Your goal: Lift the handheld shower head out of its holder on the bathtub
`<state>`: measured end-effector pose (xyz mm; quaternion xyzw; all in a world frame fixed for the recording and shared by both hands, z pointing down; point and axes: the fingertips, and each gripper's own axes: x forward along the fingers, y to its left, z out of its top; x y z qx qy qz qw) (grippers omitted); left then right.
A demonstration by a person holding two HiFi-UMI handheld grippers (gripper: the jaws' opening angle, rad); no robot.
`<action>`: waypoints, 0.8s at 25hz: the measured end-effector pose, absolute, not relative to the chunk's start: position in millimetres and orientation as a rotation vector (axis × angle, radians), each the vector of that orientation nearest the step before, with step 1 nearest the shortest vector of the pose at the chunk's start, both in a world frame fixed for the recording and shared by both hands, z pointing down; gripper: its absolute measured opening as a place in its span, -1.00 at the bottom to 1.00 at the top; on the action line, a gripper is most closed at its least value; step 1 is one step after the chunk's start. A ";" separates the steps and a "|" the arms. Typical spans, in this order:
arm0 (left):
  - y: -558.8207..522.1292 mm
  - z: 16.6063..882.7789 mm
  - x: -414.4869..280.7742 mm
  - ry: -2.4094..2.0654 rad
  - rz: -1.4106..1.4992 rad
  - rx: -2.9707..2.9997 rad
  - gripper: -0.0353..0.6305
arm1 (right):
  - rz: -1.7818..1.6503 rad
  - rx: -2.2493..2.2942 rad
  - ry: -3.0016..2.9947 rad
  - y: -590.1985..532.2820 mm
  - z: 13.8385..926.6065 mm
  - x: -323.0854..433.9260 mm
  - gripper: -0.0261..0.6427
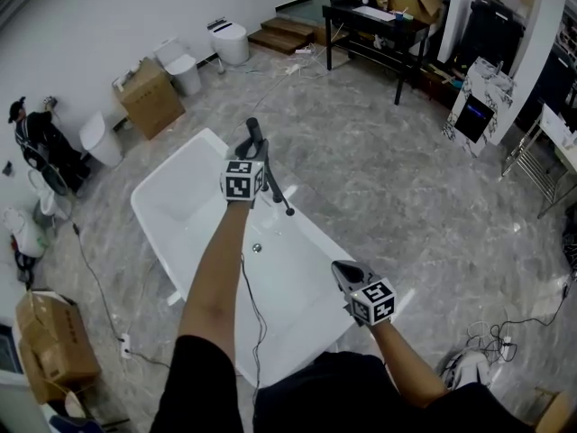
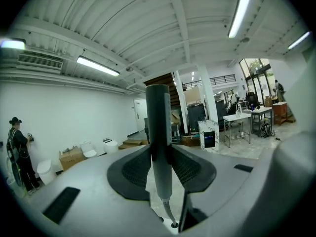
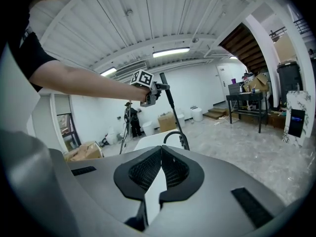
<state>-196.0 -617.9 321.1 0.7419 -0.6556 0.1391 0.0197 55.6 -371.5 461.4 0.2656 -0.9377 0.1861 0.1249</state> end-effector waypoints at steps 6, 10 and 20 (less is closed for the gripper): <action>-609.6 292.8 -193.5 -2.069 0.398 2.318 -0.53 | 0.501 0.783 -2.754 -364.3 446.6 57.9 -0.92; -596.4 281.7 -197.9 -2.079 0.408 2.324 -0.53 | 0.474 0.802 -2.761 -354.6 440.5 55.2 -0.92; -576.1 262.7 -191.0 -2.116 0.347 2.341 -0.53 | 0.402 0.891 -2.700 -350.4 436.6 69.3 -0.92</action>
